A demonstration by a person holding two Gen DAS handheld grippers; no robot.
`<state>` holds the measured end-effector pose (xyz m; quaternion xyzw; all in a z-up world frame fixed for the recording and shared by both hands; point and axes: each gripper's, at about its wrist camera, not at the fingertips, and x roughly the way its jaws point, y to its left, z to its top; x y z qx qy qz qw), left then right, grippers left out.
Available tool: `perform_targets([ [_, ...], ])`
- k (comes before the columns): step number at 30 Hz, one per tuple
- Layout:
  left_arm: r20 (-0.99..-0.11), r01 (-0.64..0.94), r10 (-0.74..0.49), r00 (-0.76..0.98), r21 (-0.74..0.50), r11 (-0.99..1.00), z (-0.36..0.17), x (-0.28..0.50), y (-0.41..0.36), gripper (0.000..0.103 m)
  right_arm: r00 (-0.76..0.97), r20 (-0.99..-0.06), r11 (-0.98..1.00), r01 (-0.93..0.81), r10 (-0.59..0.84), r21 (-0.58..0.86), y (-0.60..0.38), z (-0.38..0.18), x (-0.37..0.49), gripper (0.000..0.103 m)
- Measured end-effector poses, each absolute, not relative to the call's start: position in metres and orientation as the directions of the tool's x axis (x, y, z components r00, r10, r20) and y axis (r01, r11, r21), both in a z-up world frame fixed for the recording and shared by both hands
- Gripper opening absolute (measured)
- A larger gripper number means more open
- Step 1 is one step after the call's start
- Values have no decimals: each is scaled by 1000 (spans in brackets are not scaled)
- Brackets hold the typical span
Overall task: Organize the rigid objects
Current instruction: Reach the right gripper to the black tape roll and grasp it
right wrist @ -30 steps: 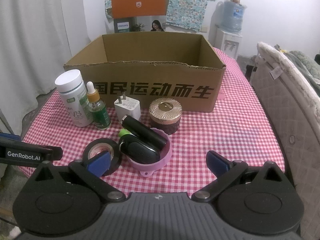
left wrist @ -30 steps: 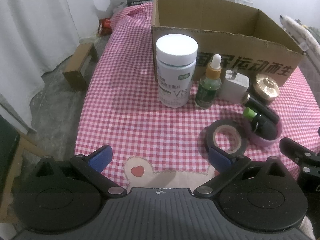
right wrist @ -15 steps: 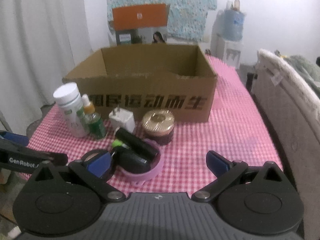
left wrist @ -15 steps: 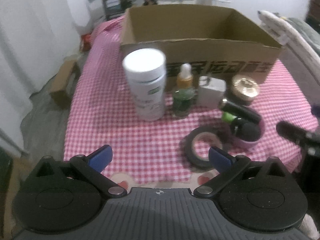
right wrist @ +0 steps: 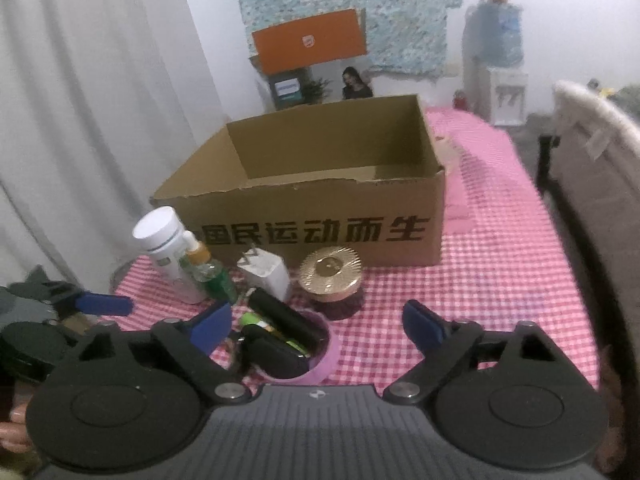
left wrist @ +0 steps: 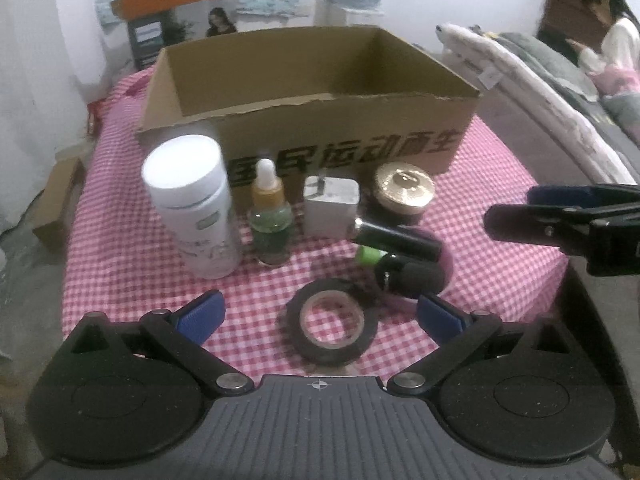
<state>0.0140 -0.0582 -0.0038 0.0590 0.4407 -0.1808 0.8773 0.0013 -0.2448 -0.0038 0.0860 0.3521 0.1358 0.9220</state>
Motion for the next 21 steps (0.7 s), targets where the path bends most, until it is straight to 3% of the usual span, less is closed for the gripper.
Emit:
perform_targets([
  [5,-819,426,-281,499,-51,903,-12,12,-64,100,576,-652,860,-212,494,464,-247,-21,11,69],
  [9,-839,463,-281,466,-39,885,-19,10,-67,98,485,-667,813,-192,565,549,-235,-40,17,64],
  [21,-864,530,-262,431,7,848,-42,22,-71,77,396,-735,826,-133,551,548,-201,-72,40,43],
])
